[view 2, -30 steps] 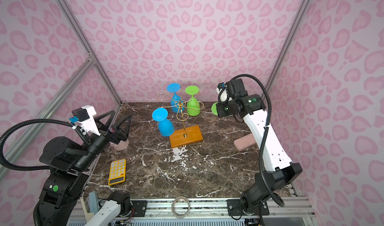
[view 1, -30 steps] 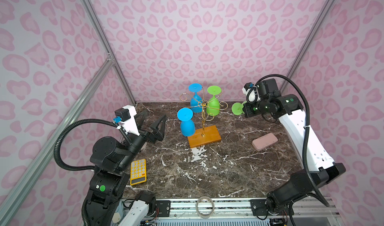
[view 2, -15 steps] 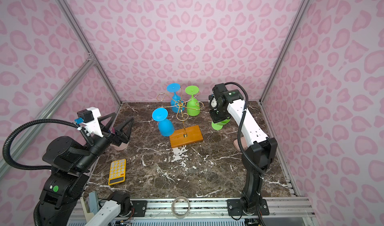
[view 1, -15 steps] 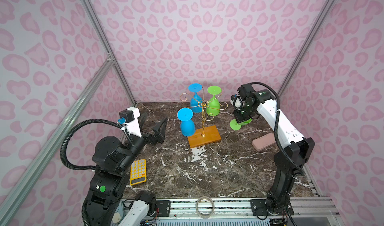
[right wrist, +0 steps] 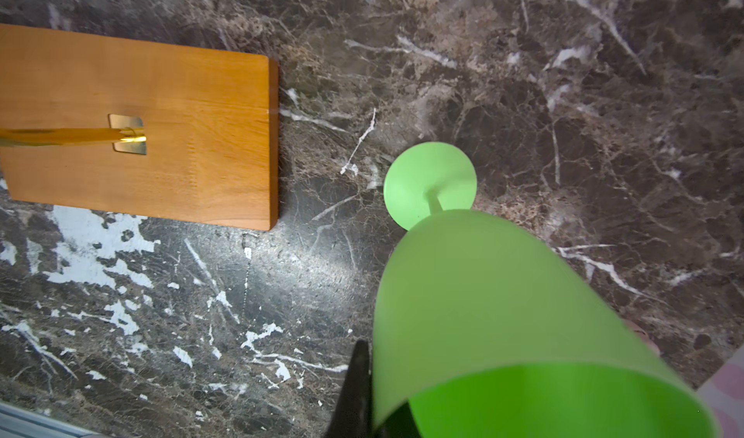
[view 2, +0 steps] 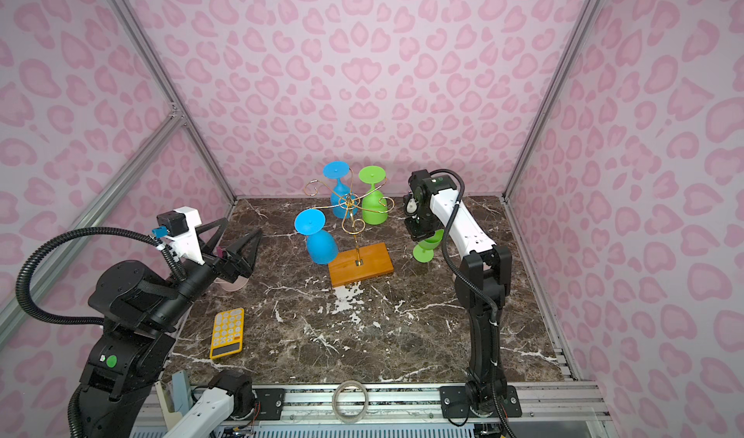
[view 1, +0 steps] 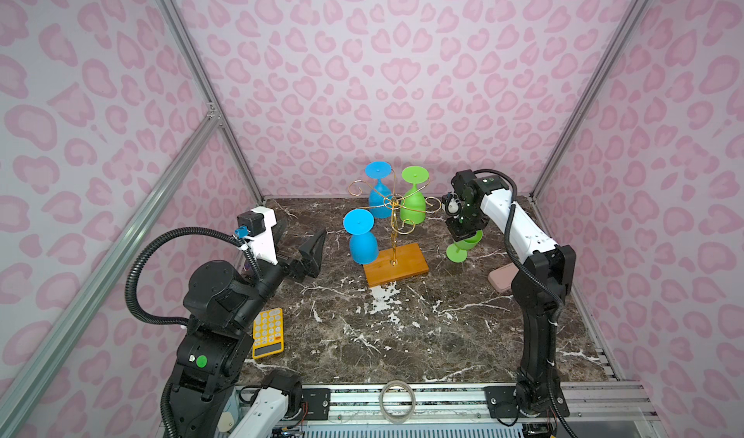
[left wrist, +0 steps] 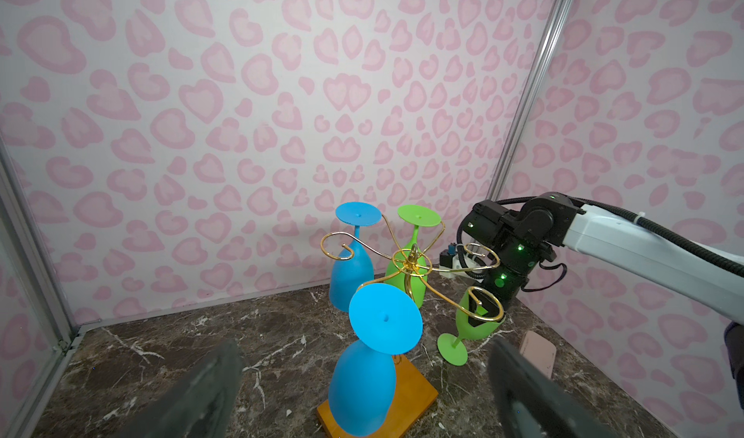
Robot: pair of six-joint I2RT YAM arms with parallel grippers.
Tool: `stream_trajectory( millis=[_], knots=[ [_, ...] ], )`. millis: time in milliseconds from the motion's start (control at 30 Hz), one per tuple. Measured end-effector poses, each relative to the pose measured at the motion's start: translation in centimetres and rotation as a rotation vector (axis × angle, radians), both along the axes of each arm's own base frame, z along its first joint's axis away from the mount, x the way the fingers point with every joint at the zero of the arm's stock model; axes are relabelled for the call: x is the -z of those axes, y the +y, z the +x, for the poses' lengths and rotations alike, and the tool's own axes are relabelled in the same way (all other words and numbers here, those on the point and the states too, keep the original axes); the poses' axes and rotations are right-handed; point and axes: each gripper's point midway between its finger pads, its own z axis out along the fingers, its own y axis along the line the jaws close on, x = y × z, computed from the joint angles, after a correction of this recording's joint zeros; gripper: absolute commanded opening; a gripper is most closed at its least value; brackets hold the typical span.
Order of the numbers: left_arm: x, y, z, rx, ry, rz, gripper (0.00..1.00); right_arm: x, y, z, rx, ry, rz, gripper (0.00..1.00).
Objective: Take the wine glass off the wine glass rack
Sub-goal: 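Lower the green glass upright onto the table beside the pink block, open right gripper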
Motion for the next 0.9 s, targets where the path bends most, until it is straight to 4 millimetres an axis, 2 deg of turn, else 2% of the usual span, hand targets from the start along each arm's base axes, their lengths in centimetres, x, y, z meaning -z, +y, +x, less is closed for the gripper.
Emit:
stream_trajectory(
  millis=[267, 400, 467, 633, 900],
  knots=[
    [0.2, -0.3, 0.4, 0.009, 0.009, 0.009, 0.97, 0.2, 0.2, 0.5, -0.01, 0.004, -0.002, 0.01],
    [0.3, -0.4, 0.5, 0.017, 0.011, 0.014, 0.97, 0.2, 0.3, 0.5, -0.01, 0.006, 0.005, 0.19],
    [0.2, -0.4, 0.4, 0.017, 0.01, 0.016, 0.97, 0.4, 0.4, 0.4, -0.011, 0.016, 0.011, 0.31],
    [0.4, -0.5, 0.3, 0.024, 0.021, 0.024, 0.97, 0.3, 0.6, 0.4, -0.01, 0.015, 0.022, 0.47],
    [0.2, -0.6, 0.1, 0.032, 0.016, 0.026, 0.97, -1.0, 0.9, 1.0, -0.007, -0.022, 0.037, 0.49]
  ],
)
